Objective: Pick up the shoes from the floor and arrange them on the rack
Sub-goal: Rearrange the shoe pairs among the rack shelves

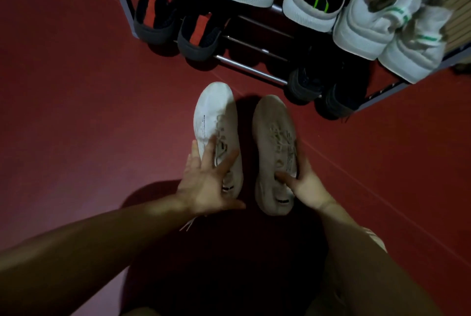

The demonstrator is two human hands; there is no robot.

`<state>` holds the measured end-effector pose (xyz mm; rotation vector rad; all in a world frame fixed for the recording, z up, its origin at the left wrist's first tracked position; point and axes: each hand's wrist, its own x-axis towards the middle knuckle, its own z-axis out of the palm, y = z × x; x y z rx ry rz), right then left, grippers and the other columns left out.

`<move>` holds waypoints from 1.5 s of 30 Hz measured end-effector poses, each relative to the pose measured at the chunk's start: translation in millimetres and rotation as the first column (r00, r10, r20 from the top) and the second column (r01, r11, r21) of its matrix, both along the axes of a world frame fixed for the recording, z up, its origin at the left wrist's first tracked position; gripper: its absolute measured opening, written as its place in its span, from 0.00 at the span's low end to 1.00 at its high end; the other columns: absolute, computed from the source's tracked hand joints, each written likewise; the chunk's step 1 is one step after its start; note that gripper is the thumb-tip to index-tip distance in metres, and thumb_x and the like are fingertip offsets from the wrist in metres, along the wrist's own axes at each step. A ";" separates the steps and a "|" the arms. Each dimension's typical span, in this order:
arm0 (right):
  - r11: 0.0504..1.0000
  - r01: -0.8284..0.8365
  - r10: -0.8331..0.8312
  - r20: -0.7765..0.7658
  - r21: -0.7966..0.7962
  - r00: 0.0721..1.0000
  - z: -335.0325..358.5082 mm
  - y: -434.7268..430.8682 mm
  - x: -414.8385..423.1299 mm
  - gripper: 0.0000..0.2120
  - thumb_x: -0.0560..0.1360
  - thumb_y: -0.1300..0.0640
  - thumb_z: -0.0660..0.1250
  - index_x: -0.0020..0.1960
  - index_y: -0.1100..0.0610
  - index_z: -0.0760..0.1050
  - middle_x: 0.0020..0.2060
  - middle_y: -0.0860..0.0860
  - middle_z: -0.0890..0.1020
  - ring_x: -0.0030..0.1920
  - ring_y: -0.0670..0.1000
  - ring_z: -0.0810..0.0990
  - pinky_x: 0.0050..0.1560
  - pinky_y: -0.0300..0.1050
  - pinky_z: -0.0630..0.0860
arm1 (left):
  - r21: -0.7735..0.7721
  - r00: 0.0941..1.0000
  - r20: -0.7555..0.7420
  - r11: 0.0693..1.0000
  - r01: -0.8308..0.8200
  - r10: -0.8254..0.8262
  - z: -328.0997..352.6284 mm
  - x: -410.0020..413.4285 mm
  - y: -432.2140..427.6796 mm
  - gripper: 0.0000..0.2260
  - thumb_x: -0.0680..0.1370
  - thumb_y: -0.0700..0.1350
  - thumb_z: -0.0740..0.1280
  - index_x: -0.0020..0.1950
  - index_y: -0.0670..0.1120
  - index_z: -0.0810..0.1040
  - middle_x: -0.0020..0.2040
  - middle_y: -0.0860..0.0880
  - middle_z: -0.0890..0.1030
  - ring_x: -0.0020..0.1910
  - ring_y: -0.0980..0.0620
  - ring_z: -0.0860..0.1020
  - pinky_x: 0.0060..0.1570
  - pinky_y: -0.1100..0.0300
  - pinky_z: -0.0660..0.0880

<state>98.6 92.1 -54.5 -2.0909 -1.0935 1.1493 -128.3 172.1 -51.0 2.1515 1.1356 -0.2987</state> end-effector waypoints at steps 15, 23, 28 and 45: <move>0.978 -0.202 0.111 0.685 0.054 0.720 -17.7 -38.6 -51.5 0.48 0.61 0.29 0.62 0.75 0.47 0.52 0.72 0.66 0.60 0.69 0.68 0.63 0.55 0.61 0.74 | 0.166 0.988 0.114 0.978 -0.124 0.106 -4.8 -12.8 18.4 0.44 0.65 0.63 0.72 0.75 0.62 0.53 0.75 0.41 0.32 0.75 0.34 0.47 0.70 0.45 0.57; 0.959 -0.219 0.050 0.650 0.181 0.758 -22.3 -38.7 -56.3 0.37 0.71 0.36 0.62 0.74 0.51 0.59 0.73 0.65 0.61 0.61 0.64 0.74 0.53 0.55 0.77 | 0.128 0.963 0.185 0.967 -0.221 0.195 -2.7 -21.3 21.2 0.38 0.68 0.55 0.73 0.73 0.64 0.59 0.77 0.43 0.37 0.68 0.31 0.64 0.58 0.48 0.71; 0.954 -0.209 0.019 0.657 0.213 0.753 -23.0 -34.0 -64.2 0.27 0.74 0.42 0.60 0.72 0.48 0.62 0.73 0.62 0.62 0.60 0.64 0.75 0.48 0.57 0.78 | 0.125 0.964 0.176 0.967 -0.222 0.199 -6.5 -20.4 22.3 0.37 0.67 0.59 0.72 0.73 0.64 0.59 0.77 0.42 0.40 0.71 0.35 0.61 0.62 0.47 0.69; 0.870 -0.130 -0.173 0.541 0.475 0.823 17.0 3.0 -74.9 0.24 0.76 0.46 0.59 0.71 0.48 0.65 0.74 0.57 0.62 0.70 0.57 0.69 0.55 0.56 0.77 | 0.086 0.695 0.686 0.925 -0.371 0.215 35.4 -22.4 56.9 0.29 0.63 0.56 0.66 0.65 0.54 0.75 0.70 0.61 0.61 0.65 0.64 0.65 0.57 0.77 0.63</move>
